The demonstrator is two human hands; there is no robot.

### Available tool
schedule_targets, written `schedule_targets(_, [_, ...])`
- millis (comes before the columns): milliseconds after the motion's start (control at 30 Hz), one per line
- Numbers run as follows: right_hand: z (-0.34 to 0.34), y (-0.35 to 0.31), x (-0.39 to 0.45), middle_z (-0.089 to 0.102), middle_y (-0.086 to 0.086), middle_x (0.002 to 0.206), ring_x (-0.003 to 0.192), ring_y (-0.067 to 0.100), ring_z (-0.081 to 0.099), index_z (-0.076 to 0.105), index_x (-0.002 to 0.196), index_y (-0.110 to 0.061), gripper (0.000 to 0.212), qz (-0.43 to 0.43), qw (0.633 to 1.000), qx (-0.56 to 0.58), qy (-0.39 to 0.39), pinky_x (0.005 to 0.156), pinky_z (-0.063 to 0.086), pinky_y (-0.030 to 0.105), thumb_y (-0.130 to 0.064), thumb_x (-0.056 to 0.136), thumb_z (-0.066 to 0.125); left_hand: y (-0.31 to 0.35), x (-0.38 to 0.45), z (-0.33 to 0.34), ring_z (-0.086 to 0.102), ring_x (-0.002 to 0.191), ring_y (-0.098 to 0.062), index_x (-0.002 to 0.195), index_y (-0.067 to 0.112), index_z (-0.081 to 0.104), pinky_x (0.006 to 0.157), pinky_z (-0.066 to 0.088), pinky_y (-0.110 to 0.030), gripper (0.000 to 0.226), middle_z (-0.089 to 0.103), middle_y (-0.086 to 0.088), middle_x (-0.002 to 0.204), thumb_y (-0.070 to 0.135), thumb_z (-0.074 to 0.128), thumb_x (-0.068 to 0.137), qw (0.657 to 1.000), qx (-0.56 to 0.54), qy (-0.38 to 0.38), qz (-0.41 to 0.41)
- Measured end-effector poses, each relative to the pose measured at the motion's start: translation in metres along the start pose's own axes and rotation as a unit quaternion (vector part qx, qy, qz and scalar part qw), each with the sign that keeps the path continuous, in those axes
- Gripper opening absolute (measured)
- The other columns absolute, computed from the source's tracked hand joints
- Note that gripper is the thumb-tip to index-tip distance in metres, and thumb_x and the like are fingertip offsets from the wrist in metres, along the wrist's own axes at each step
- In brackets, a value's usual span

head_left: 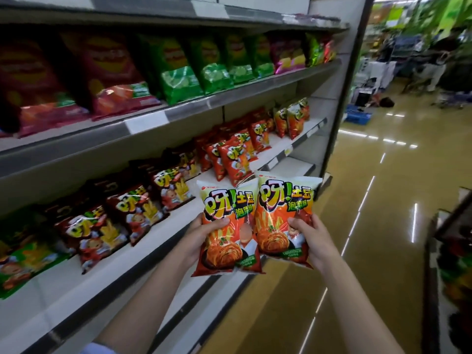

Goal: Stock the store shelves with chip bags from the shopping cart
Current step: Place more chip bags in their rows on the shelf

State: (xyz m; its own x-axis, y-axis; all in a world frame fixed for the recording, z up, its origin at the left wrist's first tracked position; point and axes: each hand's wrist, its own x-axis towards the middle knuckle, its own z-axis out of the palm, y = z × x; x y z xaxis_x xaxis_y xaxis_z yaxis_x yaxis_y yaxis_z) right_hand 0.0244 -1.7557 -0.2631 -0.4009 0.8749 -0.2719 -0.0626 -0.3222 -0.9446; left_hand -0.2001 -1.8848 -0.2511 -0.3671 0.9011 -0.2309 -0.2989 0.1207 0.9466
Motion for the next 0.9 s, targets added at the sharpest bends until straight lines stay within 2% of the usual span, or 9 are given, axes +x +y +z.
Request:
schedule_targets(67, [-0.014, -0.006, 0.018, 0.071, 0.008, 0.107, 0.092, 0.03, 0.071, 0.055, 0.119, -0.024, 0.03, 0.001, 1.0, 0.007, 0.0, 0.08, 0.057, 0.053, -0.019, 0.091, 0.065, 0.0, 0.021, 0.015, 0.069, 0.099, -0.03, 0.129, 0.017, 0.053, 0.083, 0.055, -0.042, 0.078, 0.071, -0.009, 0.111, 0.028, 0.083, 0.059, 1.0, 0.007, -0.007, -0.001])
schedule_targets(200, [-0.032, -0.012, 0.053, 0.071, 0.007, 0.107, 0.088, 0.029, 0.072, 0.055, 0.121, -0.025, 0.032, 0.006, 1.0, 0.023, 0.008, 0.072, 0.059, 0.047, -0.018, 0.091, 0.065, 0.003, 0.063, 0.034, 0.07, 0.096, -0.028, 0.124, 0.019, 0.055, 0.08, 0.056, -0.04, 0.07, 0.073, -0.007, 0.107, 0.026, 0.081, 0.059, 1.0, 0.01, -0.002, -0.007])
schedule_targets(467, [-0.073, -0.056, 0.157, 0.069, 0.007, 0.109, 0.09, 0.029, 0.071, 0.053, 0.123, -0.025, 0.029, -0.011, 1.0, -0.001, 0.028, 0.069, 0.058, 0.044, -0.019, 0.095, 0.059, 0.007, 0.19, 0.08, 0.069, 0.101, -0.03, 0.13, 0.02, 0.052, 0.088, 0.054, -0.045, 0.09, 0.071, -0.008, 0.112, 0.035, 0.087, 0.048, 1.0, -0.004, -0.026, 0.003])
schedule_targets(533, [-0.078, -0.076, 0.189, 0.069, 0.008, 0.108, 0.09, 0.029, 0.069, 0.053, 0.121, -0.024, 0.028, -0.016, 1.0, -0.014, 0.024, 0.069, 0.057, 0.042, -0.017, 0.094, 0.059, 0.013, 0.224, 0.093, 0.068, 0.101, -0.03, 0.13, 0.021, 0.052, 0.089, 0.054, -0.045, 0.087, 0.071, -0.007, 0.112, 0.032, 0.086, 0.051, 1.0, -0.018, -0.021, 0.013])
schedule_targets(600, [-0.081, -0.096, 0.221, 0.068, 0.009, 0.108, 0.092, 0.031, 0.068, 0.052, 0.121, -0.024, 0.035, -0.017, 0.999, -0.025, 0.015, 0.073, 0.057, 0.045, -0.017, 0.089, 0.063, 0.019, 0.257, 0.102, 0.068, 0.101, -0.03, 0.129, 0.021, 0.052, 0.09, 0.053, -0.045, 0.082, 0.071, -0.007, 0.111, 0.029, 0.084, 0.054, 0.999, -0.033, -0.01, 0.018])
schedule_targets(700, [-0.083, -0.121, 0.271, 0.067, 0.011, 0.111, 0.095, 0.034, 0.067, 0.051, 0.124, -0.024, 0.042, -0.014, 0.999, -0.042, 0.009, 0.083, 0.055, 0.053, -0.02, 0.086, 0.067, 0.028, 0.304, 0.11, 0.068, 0.103, -0.03, 0.132, 0.02, 0.05, 0.092, 0.053, -0.046, 0.094, 0.071, -0.008, 0.112, 0.036, 0.087, 0.047, 0.999, -0.045, -0.006, 0.022])
schedule_targets(833, [-0.078, -0.133, 0.329, 0.066, 0.014, 0.112, 0.096, 0.035, 0.067, 0.052, 0.121, -0.02, 0.036, 0.002, 0.999, -0.047, -0.006, 0.085, 0.054, 0.057, -0.017, 0.087, 0.065, 0.037, 0.351, 0.107, 0.068, 0.102, -0.03, 0.133, 0.016, 0.048, 0.087, 0.055, -0.042, 0.101, 0.07, -0.01, 0.114, 0.039, 0.088, 0.042, 0.998, -0.053, 0.03, 0.014])
schedule_targets(900, [-0.071, -0.135, 0.351, 0.067, 0.013, 0.107, 0.091, 0.033, 0.067, 0.054, 0.112, -0.019, 0.023, 0.008, 0.998, -0.054, -0.024, 0.078, 0.056, 0.051, -0.014, 0.09, 0.062, 0.039, 0.366, 0.102, 0.067, 0.102, -0.029, 0.13, 0.017, 0.048, 0.085, 0.055, -0.04, 0.091, 0.069, -0.009, 0.113, 0.033, 0.087, 0.049, 0.997, -0.054, 0.047, 0.018])
